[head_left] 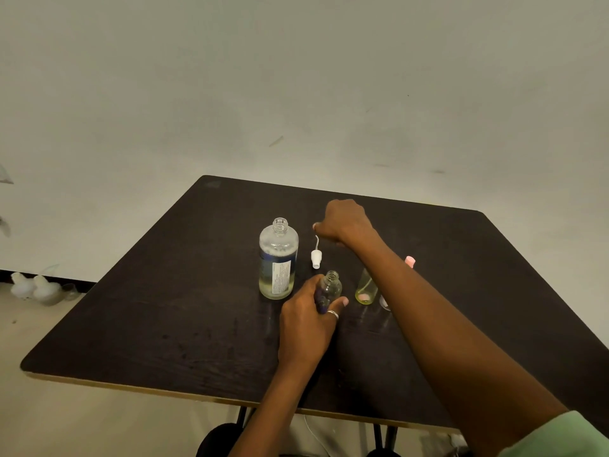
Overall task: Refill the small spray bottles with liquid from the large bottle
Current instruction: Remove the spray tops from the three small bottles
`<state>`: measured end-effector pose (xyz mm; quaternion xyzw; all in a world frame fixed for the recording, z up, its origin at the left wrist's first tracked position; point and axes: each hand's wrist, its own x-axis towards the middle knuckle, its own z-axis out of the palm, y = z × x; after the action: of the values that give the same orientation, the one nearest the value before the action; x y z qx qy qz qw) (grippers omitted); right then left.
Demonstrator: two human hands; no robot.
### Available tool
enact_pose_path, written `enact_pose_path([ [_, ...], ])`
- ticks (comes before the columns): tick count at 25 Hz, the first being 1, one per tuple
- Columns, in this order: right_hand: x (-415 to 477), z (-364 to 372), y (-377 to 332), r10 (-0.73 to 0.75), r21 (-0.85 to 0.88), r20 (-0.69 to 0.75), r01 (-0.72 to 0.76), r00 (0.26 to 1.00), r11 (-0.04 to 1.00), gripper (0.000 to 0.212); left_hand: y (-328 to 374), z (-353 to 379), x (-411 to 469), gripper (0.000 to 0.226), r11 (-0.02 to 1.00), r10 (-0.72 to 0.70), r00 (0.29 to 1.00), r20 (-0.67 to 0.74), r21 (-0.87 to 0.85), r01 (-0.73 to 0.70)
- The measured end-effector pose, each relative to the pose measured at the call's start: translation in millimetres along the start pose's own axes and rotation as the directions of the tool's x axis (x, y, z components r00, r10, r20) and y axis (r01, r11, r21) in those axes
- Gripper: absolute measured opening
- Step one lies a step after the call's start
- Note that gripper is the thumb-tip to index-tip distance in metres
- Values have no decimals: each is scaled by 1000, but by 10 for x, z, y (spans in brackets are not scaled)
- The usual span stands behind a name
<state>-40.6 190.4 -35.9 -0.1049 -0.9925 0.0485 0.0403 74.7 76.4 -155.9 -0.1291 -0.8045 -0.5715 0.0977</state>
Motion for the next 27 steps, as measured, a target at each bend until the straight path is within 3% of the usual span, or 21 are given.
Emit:
enact_pose_path([
  [7, -346, -594, 187, -56, -50, -75, 53, 996, 997, 26, 10, 10, -9, 59, 999, -6, 1000, 13, -39, 7],
  [10, -522, -749, 370, -116, -95, 17, 117, 993, 989, 18, 37, 14, -9, 66, 999, -18, 1000, 13, -43, 19],
  [14, -753, -788, 596, -181, -148, 223, 217, 958, 965, 24, 57, 10, -16, 71, 1000, -17, 1000, 14, -16, 17],
  [17, -807, -675, 694, -173, -142, 301, 224, 938, 964, 30, 60, 10, -27, 68, 1000, -11, 1000, 23, 2, 11],
  [27, -858, -409, 687, -216, -102, 236, 245, 947, 964, 16, 55, 20, -108, 96, 998, -25, 1000, -7, 50, 25],
])
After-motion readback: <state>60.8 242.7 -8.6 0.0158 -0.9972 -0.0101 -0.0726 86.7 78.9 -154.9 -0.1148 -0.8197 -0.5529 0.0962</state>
